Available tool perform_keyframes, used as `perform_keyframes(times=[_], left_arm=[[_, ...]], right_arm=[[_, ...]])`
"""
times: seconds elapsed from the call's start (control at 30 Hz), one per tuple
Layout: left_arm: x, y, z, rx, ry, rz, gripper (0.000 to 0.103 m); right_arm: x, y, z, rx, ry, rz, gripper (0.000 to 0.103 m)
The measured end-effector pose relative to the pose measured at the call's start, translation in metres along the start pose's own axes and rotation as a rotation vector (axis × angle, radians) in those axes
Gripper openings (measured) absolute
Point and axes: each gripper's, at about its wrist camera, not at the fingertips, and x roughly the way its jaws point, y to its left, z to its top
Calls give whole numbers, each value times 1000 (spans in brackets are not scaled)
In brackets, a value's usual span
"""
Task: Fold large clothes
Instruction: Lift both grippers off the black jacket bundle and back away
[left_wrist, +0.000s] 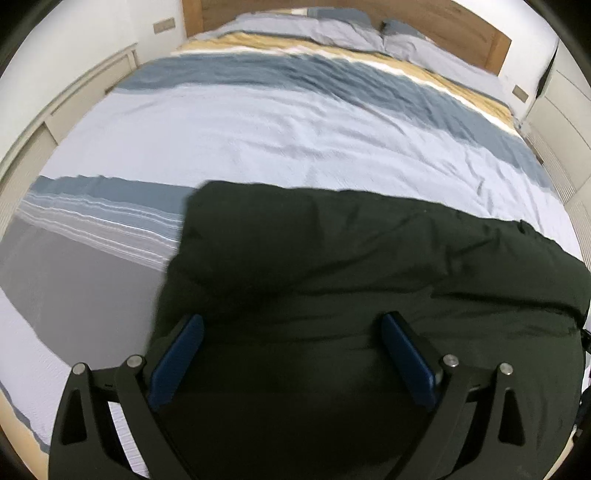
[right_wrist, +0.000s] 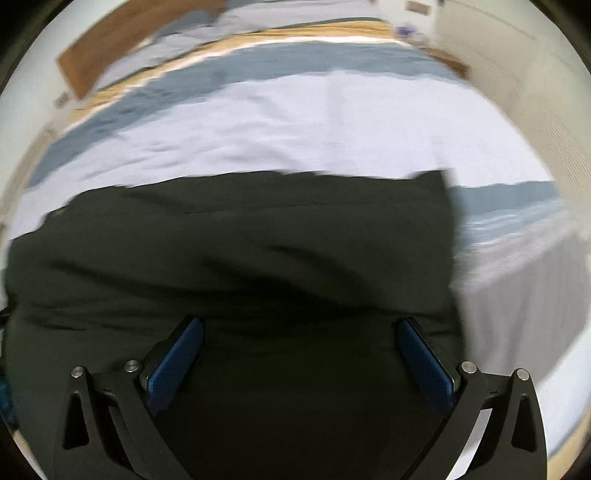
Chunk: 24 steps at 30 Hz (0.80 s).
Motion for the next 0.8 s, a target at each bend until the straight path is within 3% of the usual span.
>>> perform_keyframes(times=[0.07, 0.23, 0.4, 0.53, 0.8], left_arm=[[-17, -1, -5, 8, -36, -29, 98], [-45, -20, -30, 33, -94, -122, 98], [-29, -21, -64, 54, -48, -94, 98], [-33, -5, -80, 34, -31, -58, 98], [-86, -16, -109, 67, -105, -45, 98]], right_arm=[[-11, -4, -3, -32, -15, -18, 102], [-52, 17, -26, -103, -77, 92, 102], [-61, 45, -59, -187, -93, 175, 102], [-52, 32, -87, -196, -53, 147, 102], [-70, -13, -113, -117, -13, 44, 102]])
